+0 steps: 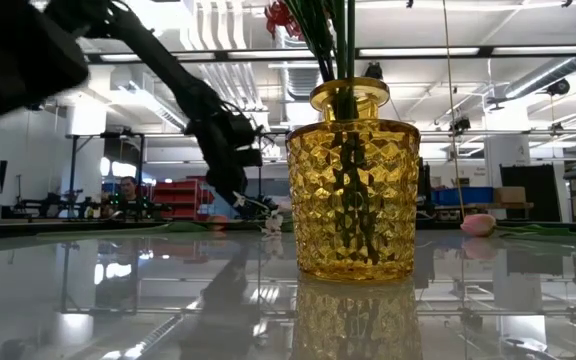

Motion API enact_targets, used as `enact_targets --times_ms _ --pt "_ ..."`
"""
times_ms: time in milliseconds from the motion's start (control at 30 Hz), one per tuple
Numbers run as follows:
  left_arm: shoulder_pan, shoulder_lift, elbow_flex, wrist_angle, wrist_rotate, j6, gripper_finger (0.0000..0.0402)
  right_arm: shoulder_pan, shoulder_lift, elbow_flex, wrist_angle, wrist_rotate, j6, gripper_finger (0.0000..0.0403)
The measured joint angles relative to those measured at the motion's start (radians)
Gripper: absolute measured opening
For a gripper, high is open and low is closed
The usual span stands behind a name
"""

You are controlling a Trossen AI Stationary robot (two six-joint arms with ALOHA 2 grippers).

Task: Sort flowers into vase by color
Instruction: Put the white flowers into the red vase

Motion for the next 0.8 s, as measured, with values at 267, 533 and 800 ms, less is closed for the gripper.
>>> enact_targets --times_ms 267,533,800 --pt "-0.005 0.145 0.167 -0.184 0.018 0.059 0.0201 -0.038 0.023 0.000 -0.002 -0.001 -0.002 0.0288" --pt "-0.043 0.152 0.155 -0.165 0.012 0.066 0.0138 -0.056 0.032 0.000 -0.010 -0.011 -0.049 0.0288" --pt "-0.065 0.152 0.155 -0.185 0.014 -0.019 0.0013 -0.091 0.018 0.000 -0.009 -0.010 -0.132 0.0288"
